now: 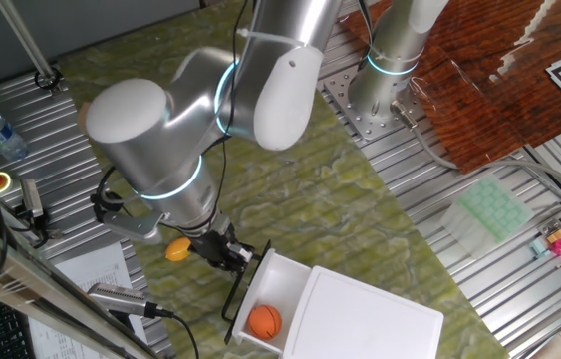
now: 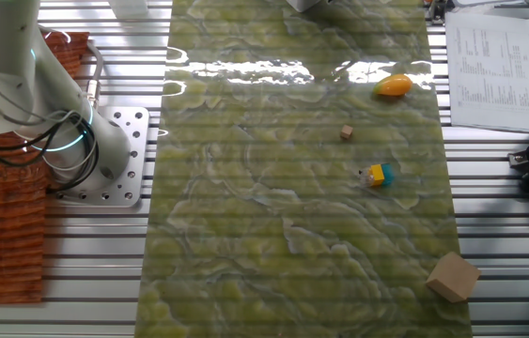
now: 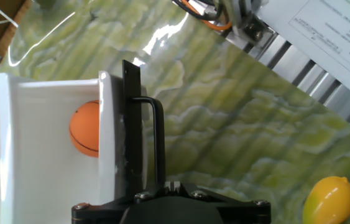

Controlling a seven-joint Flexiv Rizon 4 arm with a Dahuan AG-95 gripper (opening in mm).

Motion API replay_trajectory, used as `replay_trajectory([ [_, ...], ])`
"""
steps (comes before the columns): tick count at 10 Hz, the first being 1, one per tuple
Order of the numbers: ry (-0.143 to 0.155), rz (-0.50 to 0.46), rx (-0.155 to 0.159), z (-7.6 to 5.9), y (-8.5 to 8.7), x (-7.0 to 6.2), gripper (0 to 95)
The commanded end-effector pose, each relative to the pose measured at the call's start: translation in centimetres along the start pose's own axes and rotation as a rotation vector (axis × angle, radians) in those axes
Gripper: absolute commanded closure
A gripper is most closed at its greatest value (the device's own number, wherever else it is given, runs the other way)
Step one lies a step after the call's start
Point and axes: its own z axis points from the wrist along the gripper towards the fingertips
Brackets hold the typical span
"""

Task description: Put things in the drawer

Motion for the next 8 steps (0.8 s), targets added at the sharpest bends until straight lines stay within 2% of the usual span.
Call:
replay_trajectory([
  [1, -0.006, 0.002, -0.016, -0.1, 0.4, 0.1, 95.0],
  [6, -0.011, -0.003, -0.055, -0.7, 1.6, 0.2, 95.0],
  [8, 0.004, -0.003, -0.063, -1.0, 1.8, 0.2, 95.0],
])
